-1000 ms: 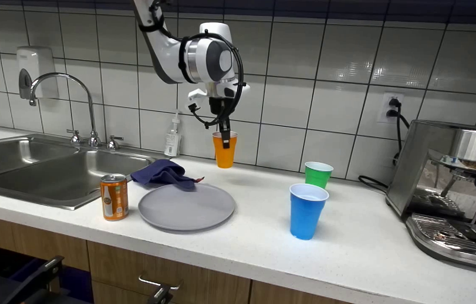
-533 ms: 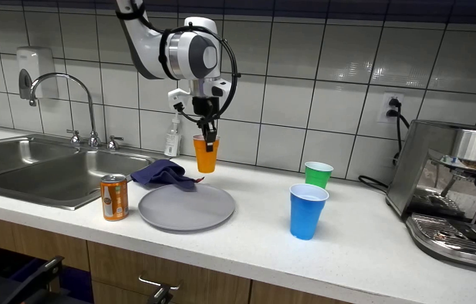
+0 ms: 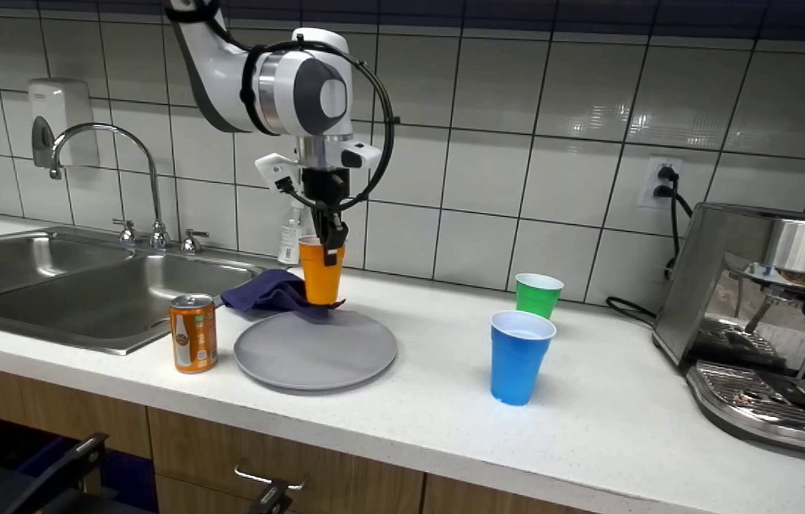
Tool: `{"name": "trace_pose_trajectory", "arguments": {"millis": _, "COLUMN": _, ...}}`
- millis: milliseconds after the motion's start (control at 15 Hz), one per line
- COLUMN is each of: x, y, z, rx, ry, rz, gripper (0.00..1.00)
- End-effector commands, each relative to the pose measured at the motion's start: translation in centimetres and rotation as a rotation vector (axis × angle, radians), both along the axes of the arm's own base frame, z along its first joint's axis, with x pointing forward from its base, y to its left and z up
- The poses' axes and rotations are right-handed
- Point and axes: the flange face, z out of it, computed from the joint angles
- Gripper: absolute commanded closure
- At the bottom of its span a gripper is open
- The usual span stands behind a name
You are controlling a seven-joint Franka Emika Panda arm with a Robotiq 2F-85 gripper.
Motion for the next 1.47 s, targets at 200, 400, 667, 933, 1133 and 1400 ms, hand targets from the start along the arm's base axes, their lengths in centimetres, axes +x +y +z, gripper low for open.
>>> {"name": "trace_pose_trajectory", "arguments": {"millis": 200, "x": -2.5, "y": 1.3, "z": -0.5, "rx": 0.006, "ry": 0.056, "rz": 0.118, "gripper": 0.99}}
{"name": "trace_pose_trajectory", "arguments": {"millis": 400, "x": -3.0, "y": 1.7, "z": -1.1, "rx": 0.008, "ry": 0.077, "rz": 0.151, "gripper": 0.99}}
{"name": "trace_pose_trajectory", "arguments": {"millis": 667, "x": -3.5, "y": 2.2, "z": -1.4, "rx": 0.021, "ry": 0.103, "rz": 0.191, "gripper": 0.99}}
{"name": "trace_pose_trajectory", "arguments": {"millis": 933, "x": -4.1, "y": 2.6, "z": -1.4, "rx": 0.027, "ry": 0.130, "rz": 0.228, "gripper": 0.99}}
{"name": "trace_pose_trajectory", "arguments": {"millis": 1133, "x": -4.2, "y": 2.5, "z": -1.6, "rx": 0.023, "ry": 0.144, "rz": 0.239, "gripper": 0.99}}
{"name": "trace_pose_trajectory", "arguments": {"millis": 1400, "x": -4.4, "y": 2.5, "z": -1.9, "rx": 0.021, "ry": 0.149, "rz": 0.236, "gripper": 0.99}}
